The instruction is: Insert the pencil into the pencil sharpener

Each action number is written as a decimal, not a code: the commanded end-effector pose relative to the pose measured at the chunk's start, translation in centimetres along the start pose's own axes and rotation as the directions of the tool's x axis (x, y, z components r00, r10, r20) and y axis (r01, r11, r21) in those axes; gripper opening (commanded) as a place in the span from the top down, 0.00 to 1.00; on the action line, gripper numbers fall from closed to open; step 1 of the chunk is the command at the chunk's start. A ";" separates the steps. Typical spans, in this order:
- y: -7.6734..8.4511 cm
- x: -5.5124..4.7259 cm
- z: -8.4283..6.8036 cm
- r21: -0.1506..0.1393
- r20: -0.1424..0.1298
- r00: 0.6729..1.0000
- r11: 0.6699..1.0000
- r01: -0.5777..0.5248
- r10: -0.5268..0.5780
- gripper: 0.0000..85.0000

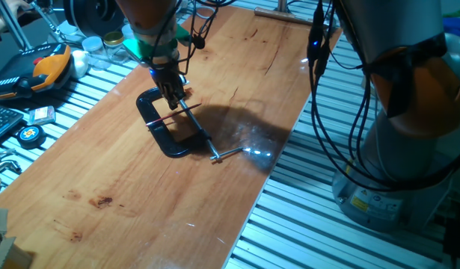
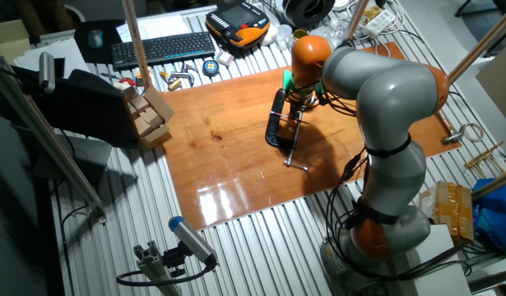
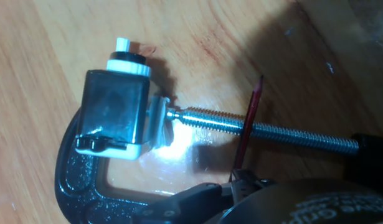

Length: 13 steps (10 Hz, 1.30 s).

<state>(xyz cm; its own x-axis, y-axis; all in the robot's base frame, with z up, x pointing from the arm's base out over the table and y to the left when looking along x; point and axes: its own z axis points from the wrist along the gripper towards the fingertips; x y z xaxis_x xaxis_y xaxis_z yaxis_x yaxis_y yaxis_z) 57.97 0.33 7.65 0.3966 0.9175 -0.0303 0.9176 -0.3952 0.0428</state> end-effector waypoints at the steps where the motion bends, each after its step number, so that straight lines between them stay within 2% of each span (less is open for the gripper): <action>1: 0.0 0.0 0.0 0.004 0.001 1.000 1.000 -0.006 0.006 1.00; 13: 0.0 0.0 0.2 0.015 -0.002 1.000 1.000 -0.003 0.003 1.00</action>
<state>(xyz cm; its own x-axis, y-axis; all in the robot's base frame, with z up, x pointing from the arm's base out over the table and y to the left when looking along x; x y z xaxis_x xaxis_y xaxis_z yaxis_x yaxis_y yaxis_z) 57.97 0.36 7.48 0.4007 0.9158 -0.0283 0.9161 -0.4000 0.0266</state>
